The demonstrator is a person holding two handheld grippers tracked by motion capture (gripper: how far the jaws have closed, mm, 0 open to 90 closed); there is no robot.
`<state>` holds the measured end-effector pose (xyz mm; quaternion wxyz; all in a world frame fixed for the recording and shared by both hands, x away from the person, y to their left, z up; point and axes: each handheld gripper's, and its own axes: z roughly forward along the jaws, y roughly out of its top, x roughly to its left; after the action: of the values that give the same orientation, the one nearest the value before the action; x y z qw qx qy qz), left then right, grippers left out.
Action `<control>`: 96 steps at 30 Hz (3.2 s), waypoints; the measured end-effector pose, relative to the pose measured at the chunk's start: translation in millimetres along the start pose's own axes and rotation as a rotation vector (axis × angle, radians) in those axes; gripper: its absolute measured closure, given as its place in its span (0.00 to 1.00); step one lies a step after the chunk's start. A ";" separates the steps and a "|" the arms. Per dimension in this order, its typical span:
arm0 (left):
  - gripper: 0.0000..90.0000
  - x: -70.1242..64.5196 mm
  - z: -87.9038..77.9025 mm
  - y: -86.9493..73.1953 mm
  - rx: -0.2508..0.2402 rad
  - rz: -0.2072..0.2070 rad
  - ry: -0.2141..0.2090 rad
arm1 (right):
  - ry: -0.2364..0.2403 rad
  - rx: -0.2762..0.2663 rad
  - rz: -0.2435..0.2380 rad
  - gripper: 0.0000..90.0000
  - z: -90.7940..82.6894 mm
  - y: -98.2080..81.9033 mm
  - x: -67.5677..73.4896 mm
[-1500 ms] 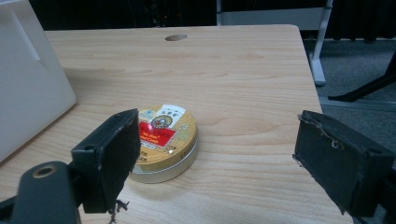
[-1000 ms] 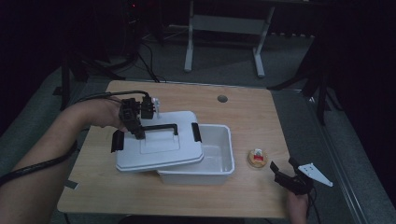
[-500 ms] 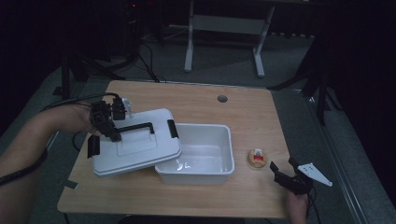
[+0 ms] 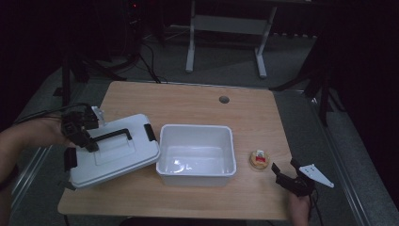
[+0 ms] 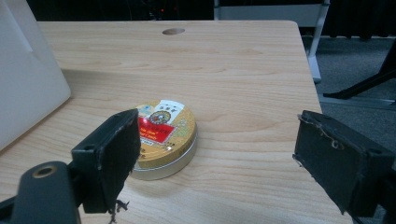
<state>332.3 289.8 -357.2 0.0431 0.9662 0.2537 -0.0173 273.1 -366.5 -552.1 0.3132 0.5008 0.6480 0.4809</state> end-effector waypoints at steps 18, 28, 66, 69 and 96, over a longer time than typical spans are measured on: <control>0.93 21.9 38.3 -19.1 -0.002 -0.076 -0.017 | -0.008 0.005 -0.004 0.16 0.4 0.1 0.7; 0.93 31.8 73.6 -7.7 0.003 -0.075 -0.035 | -0.004 0.005 -0.005 0.16 0.4 0.1 0.9; 0.84 41.8 131.2 -0.3 -0.025 -0.084 -0.062 | 0.007 0.011 -0.012 0.16 0.6 0.2 1.2; 0.63 41.6 127.1 -1.9 -0.071 -0.102 -0.021 | 0.014 0.010 -0.003 0.16 0.5 0.2 0.2; 0.32 43.7 116.3 -16.7 -0.084 -0.199 -0.055 | 0.220 0.479 -0.184 0.12 15.2 21.0 -4.9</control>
<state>360.8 314.9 -476.6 0.0888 0.9327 0.3475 -0.0373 295.3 -365.8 -538.0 0.1562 0.4443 0.8161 0.3350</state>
